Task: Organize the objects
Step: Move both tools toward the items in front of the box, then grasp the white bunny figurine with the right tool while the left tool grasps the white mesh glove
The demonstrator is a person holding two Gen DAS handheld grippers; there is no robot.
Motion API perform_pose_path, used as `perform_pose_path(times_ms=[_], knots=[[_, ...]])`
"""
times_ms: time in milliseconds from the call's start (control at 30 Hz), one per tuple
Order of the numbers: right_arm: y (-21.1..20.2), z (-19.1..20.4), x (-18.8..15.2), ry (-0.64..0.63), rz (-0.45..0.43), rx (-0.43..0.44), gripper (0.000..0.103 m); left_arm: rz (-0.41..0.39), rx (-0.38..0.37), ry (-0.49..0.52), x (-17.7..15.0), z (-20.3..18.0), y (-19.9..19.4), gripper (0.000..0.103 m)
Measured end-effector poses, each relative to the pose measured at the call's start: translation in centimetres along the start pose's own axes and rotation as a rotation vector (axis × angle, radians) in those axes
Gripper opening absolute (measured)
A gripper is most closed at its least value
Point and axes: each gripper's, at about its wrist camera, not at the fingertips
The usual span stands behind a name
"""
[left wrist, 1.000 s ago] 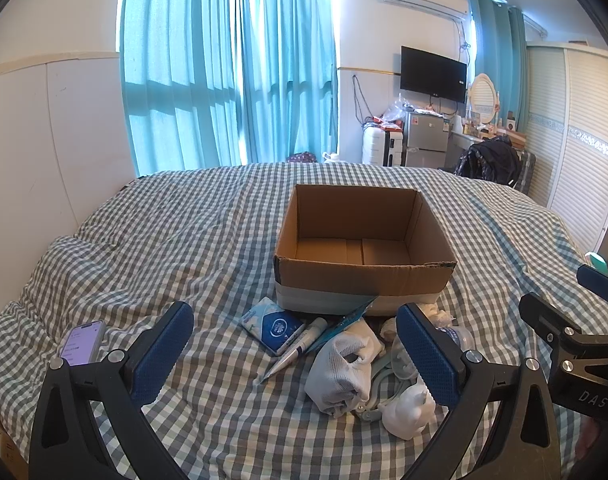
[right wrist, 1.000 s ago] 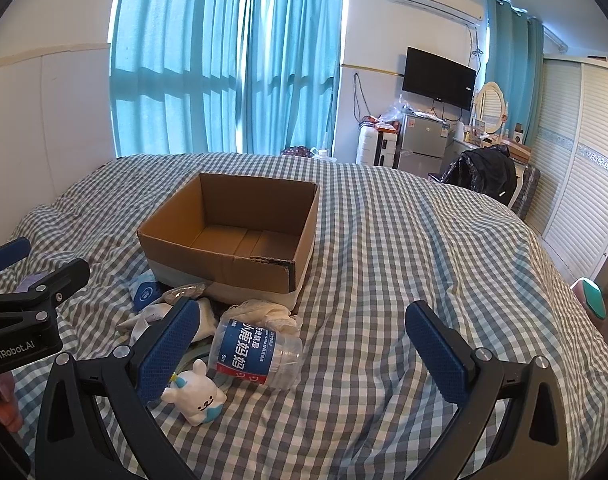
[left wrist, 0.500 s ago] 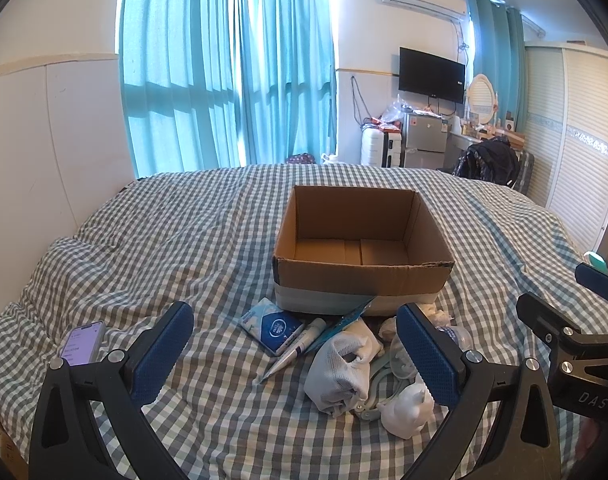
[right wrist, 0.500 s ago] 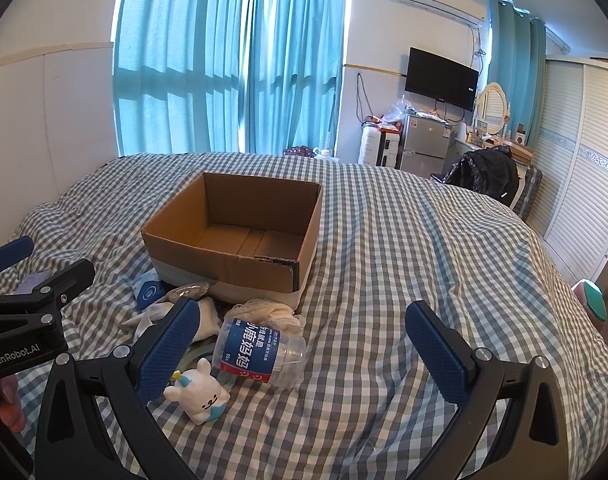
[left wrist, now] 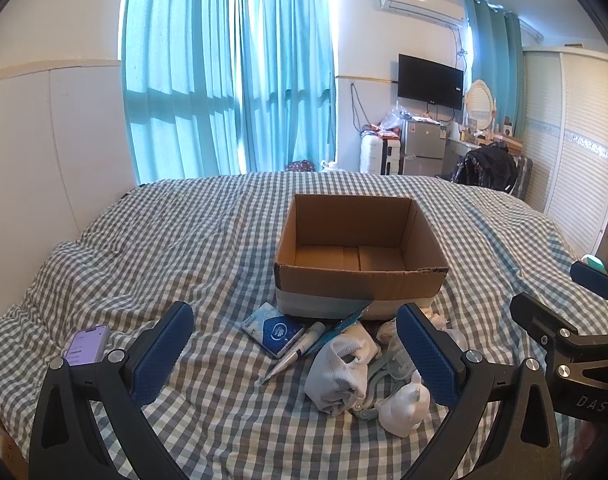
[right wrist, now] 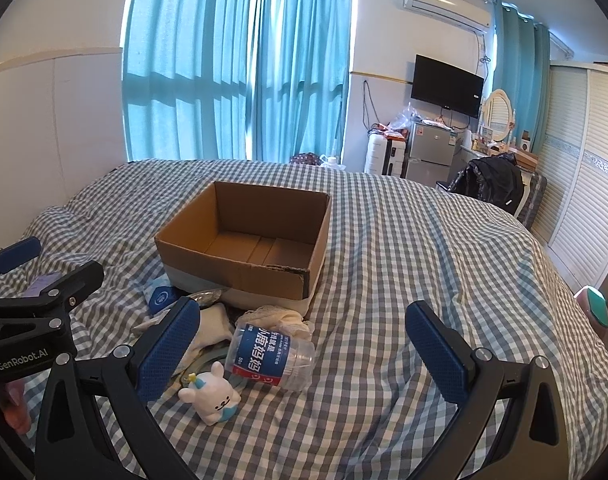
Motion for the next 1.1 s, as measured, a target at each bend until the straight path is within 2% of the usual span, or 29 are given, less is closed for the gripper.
perform_pose_path(times_ms=[400,633,833,933,1000,1033,1100], knots=[[1.0,1.4,-1.0,-0.045,0.049,0.027,0.103,0.077,0.048,-0.01,-1.8,1.2,2.0,0.103],[4.6,3.2,-2.9,-0.099,0.153,0.061,0.102,0.165,0.072,-0.005,-3.9,1.9,5.0,0.103],[9.0,5.1,-5.1,-0.135,0.289,0.16,0.088,0.243,0.08,-0.019,-5.3,2.9,7.7,0.103],[11.1,6.1,-5.9,-0.164,0.346,0.188,0.074,0.26,0.08,-0.013,-5.5,2.9,8.2,0.103],[12.2,6.2,-6.3,-0.17,0.379,0.227,0.055,0.269,0.067,-0.005,-5.5,2.6,8.6,0.103],[12.7,6.1,-6.5,-0.167,0.397,0.254,0.051,0.273,0.059,-0.002,-5.5,2.4,8.7,0.103],[12.6,5.5,-6.5,-0.159,0.393,0.275,0.051,0.284,0.032,0.013,-5.4,1.6,9.1,0.103]])
Point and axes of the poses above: each gripper's, at about its wrist camera, not at the fingertips, and y roughly the way its jaws point, z to its left, x to its top, and after that the axes turned 10 degrees about z, right-handed
